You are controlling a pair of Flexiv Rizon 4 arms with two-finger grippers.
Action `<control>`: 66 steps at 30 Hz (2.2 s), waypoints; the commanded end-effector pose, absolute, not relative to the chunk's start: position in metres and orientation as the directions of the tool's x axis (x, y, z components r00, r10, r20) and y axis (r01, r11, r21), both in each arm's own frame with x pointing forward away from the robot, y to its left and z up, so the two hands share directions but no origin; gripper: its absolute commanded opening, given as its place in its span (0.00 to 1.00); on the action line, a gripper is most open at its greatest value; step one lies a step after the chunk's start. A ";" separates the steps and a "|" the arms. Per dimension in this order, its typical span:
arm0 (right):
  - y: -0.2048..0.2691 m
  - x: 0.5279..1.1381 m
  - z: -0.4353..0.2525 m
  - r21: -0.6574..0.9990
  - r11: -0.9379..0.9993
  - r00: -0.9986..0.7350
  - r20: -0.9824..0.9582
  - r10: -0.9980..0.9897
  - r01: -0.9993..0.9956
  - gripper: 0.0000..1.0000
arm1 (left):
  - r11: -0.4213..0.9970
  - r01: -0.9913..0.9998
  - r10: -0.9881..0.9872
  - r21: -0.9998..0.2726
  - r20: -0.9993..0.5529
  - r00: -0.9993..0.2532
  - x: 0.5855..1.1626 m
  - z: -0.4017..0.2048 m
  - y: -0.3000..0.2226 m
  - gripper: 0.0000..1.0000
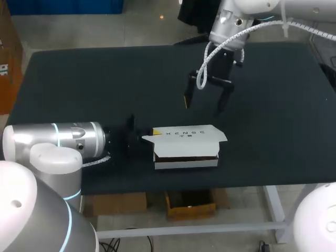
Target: Assemble the packaging by folding the flat box into shape, placing the metal phone stand inside, and closing the box properly
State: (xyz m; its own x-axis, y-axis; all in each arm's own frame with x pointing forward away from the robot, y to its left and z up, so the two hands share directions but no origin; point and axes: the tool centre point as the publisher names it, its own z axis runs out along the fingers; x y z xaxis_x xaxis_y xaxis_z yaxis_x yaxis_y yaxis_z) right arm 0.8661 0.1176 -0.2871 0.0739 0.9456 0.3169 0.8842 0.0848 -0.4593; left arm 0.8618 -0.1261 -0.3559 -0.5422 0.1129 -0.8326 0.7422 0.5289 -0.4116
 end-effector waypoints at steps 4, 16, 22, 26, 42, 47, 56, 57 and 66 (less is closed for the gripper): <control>0.100 0.859 -0.291 -0.470 0.053 0.108 0.309 0.945 0.881 0.49 | 0.523 0.751 0.110 -0.404 -0.841 -0.530 0.865 -0.359 -0.129 0.00; 0.089 0.834 -0.312 -0.480 0.020 0.141 0.298 0.944 0.877 0.52 | 0.539 0.752 0.103 -0.379 -0.857 -0.505 0.856 -0.362 -0.126 0.00; 0.081 0.827 -0.327 -0.495 0.007 0.167 0.306 0.937 0.869 0.48 | 0.537 0.760 0.104 -0.366 -0.865 -0.491 0.853 -0.364 -0.125 0.00; 0.081 0.823 -0.332 -0.497 0.009 0.166 0.307 0.937 0.868 0.47 | 0.538 0.762 0.105 -0.360 -0.868 -0.485 0.852 -0.365 -0.126 0.00; 0.083 0.811 -0.342 -0.425 0.073 0.088 0.347 0.934 0.902 0.43 | 0.535 0.761 0.100 -0.365 -0.868 -0.487 0.851 -0.366 -0.128 0.00; 0.080 0.808 -0.346 -0.428 0.069 0.094 0.348 0.933 0.901 0.39 | 0.536 0.762 0.101 -0.363 -0.869 -0.484 0.850 -0.365 -0.128 0.00; 0.075 0.802 -0.350 -0.428 0.069 0.096 0.351 0.931 0.901 0.40 | 0.536 0.763 0.099 -0.362 -0.871 -0.482 0.849 -0.366 -0.128 0.00; 0.075 0.802 -0.350 -0.428 0.069 0.097 0.353 0.931 0.901 0.40 | 0.536 0.763 0.099 -0.362 -0.871 -0.482 0.849 -0.366 -0.128 0.02; 0.074 0.802 -0.353 -0.431 0.071 0.101 0.362 0.927 0.899 0.39 | 0.537 0.765 0.093 -0.355 -0.877 -0.472 0.846 -0.364 -0.124 0.22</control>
